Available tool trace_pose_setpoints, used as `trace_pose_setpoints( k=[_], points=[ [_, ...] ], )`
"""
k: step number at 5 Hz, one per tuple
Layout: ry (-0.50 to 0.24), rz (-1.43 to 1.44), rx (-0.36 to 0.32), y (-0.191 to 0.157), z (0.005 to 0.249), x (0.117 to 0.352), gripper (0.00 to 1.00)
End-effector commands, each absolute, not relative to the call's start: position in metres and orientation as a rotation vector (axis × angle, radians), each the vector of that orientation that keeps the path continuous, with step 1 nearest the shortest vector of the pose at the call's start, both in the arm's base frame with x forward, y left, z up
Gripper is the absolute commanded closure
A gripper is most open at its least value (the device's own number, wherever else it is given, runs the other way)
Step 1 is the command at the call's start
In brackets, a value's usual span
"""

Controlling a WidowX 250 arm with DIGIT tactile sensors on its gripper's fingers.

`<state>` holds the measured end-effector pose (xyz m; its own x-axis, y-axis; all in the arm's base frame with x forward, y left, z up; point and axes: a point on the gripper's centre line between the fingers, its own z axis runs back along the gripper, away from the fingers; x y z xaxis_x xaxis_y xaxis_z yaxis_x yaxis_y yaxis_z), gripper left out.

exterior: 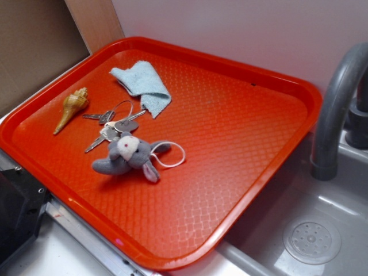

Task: Grab the gray animal.

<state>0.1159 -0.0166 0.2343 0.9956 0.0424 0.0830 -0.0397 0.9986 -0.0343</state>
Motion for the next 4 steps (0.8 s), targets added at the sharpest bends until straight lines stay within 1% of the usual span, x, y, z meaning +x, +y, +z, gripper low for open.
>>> trace_pose_setpoints(
  k=[1, 2, 3, 4],
  points=[
    [-0.084, 0.041, -0.033, -0.017, 0.234, 0.116, 0.0],
    [-0.168, -0.21, -0.065, -0.034, 0.217, 0.143, 0.0],
    [-0.246, -0.396, 0.032, -0.06, 0.205, 0.171, 0.0],
    [-0.28, -0.633, -0.009, -0.093, 0.18, 0.192, 0.0]
  ],
)
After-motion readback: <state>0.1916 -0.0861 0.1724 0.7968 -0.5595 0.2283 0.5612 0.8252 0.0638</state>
